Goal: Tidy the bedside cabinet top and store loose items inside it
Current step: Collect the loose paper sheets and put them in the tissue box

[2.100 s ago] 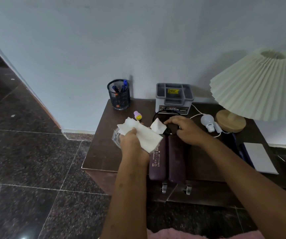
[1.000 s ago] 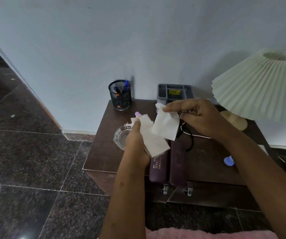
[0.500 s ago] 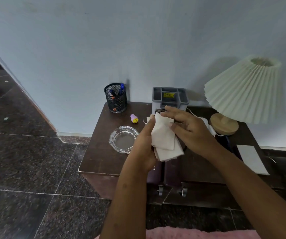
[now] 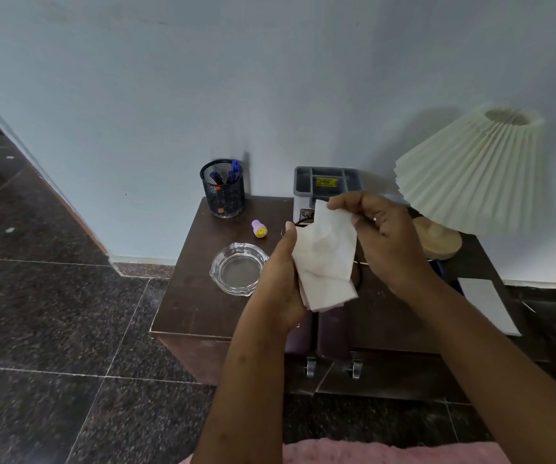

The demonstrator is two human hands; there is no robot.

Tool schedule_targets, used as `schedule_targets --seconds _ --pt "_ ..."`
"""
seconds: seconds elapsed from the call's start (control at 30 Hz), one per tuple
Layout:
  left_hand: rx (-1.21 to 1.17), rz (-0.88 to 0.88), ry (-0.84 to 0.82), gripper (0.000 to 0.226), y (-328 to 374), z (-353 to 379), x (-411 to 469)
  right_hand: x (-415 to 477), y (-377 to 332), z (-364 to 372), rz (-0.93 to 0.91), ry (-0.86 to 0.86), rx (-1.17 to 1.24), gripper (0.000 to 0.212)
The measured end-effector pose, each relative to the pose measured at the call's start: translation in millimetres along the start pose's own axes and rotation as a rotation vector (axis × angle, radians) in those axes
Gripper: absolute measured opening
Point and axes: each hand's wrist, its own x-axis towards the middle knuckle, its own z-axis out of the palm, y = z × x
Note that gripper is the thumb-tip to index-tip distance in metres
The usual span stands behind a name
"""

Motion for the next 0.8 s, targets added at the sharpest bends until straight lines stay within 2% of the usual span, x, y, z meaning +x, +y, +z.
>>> schedule_targets --seconds 0.13,0.27,0.4,0.57,0.67,0.8 --pt "0.004 0.021 0.013 0.069 -0.4 -3.6 2.8 4.5 -12.0 -11.9 0.119 -0.222 0.394 0.042" --pt "-0.002 0.021 0.008 0.074 1.0 -4.2 2.6 2.2 -19.3 -16.4 0.113 -0.362 0.533 0.042" --pt "-0.012 0.027 -0.010 0.084 0.5 -2.8 1.9 0.7 -13.3 -9.2 0.050 -0.384 0.298 0.050" --pt "0.066 0.017 -0.069 0.076 -1.9 1.1 -1.2 -6.7 3.8 4.1 -0.156 -0.294 -0.238 0.057" --pt "0.032 0.030 -0.060 0.061 -2.7 3.9 -0.7 -7.1 9.9 8.4 -0.227 -0.290 -0.284 0.064" --pt "0.035 0.049 0.006 0.049 -4.3 2.5 1.7 -9.2 12.4 12.2 -0.216 -0.335 -0.317 0.079"
